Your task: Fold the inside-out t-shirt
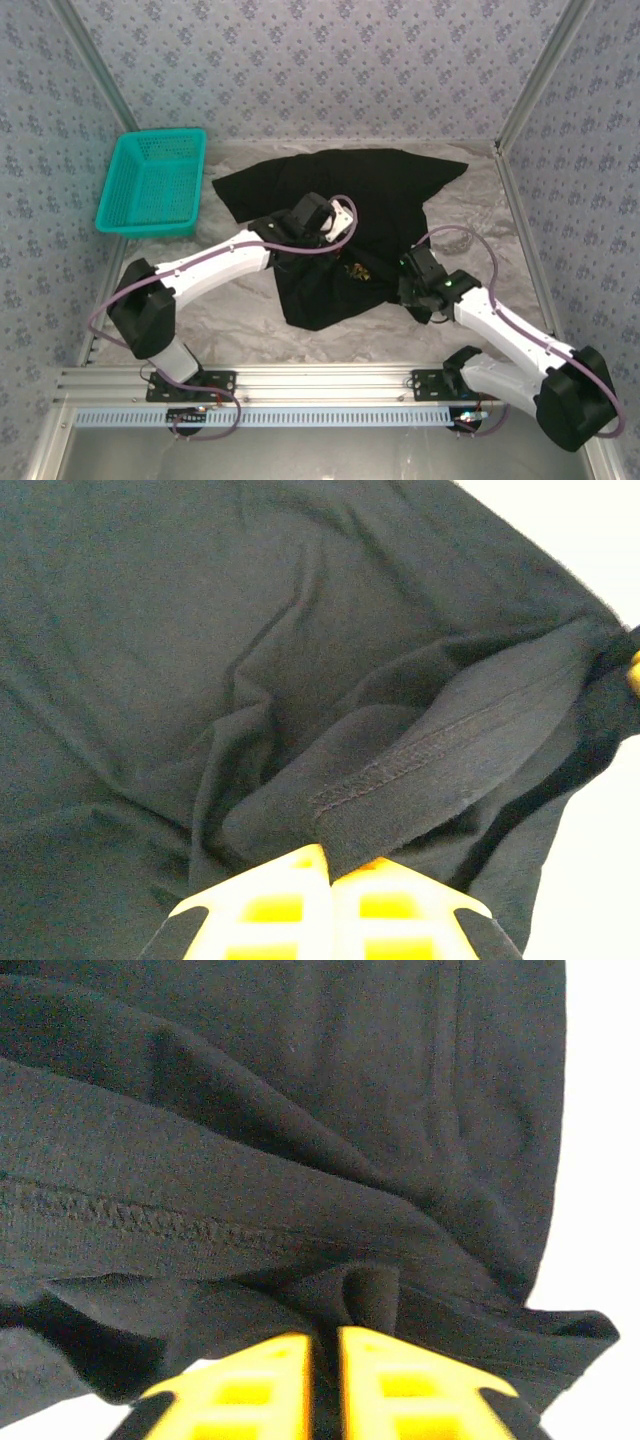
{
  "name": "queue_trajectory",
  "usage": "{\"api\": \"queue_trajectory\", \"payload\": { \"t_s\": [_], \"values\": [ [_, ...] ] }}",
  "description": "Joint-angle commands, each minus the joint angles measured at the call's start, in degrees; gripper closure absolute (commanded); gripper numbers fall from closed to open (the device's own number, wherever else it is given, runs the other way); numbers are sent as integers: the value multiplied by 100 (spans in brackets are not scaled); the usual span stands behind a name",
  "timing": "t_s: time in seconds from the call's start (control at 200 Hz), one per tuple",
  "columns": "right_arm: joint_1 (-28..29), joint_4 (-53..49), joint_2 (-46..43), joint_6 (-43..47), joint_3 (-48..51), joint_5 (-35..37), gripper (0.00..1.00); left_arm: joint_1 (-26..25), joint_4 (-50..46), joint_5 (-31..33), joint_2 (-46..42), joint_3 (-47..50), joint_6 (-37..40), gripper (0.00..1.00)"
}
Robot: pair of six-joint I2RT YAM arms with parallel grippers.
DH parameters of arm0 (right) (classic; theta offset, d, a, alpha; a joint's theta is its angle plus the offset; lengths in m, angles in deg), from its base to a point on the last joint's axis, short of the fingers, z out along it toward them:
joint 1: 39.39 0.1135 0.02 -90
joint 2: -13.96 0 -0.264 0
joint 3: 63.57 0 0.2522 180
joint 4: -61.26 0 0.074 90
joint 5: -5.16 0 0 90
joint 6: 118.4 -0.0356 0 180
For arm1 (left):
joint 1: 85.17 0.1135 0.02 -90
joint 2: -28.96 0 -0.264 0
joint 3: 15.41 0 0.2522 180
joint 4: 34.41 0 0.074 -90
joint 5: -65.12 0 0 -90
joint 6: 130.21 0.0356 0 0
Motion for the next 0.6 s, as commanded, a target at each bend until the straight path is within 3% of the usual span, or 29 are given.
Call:
{"api": "queue_trajectory", "payload": {
  "t_s": [0.0,0.095,0.21,0.42,0.595],
  "values": [
    [108,6,-355,519,-170,-142,67,175,43,-612,-166,-130,-733,100],
    [542,856,-993,1240,-79,-967,57,217,-104,-665,-131,-219,-1127,100],
    [1148,2222,-1257,1570,166,-1312,51,280,-203,-835,-171,-308,-1416,100],
    [2163,5144,388,2951,561,-211,70,395,-534,-1245,-377,-570,-1755,100],
    [2108,7193,1577,3654,986,554,79,517,-868,-1329,-644,-807,-1703,100]
  ]
}}
